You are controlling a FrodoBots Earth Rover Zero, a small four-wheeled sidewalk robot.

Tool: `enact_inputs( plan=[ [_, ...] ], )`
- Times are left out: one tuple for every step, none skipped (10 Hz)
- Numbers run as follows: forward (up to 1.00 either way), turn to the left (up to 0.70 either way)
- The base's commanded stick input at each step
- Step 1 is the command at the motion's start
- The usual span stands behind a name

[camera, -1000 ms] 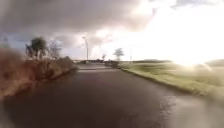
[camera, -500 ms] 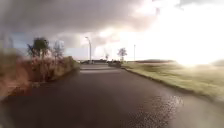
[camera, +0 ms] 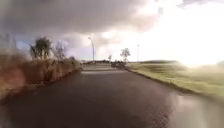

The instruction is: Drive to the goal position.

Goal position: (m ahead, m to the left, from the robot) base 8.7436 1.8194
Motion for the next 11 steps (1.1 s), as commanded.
enact_inputs(
  plan=[
    [0.7,0.0],
    [0.7,0.0],
    [0.7,0.0],
    [0.7,0.0],
    [0.7,0.0],
    [0.7,0.0],
    [0.7,0.0],
    [0.7,0.0],
    [0.7,0.0],
    [0.7,0.0],
    [0.7,0.0]
  ],
)
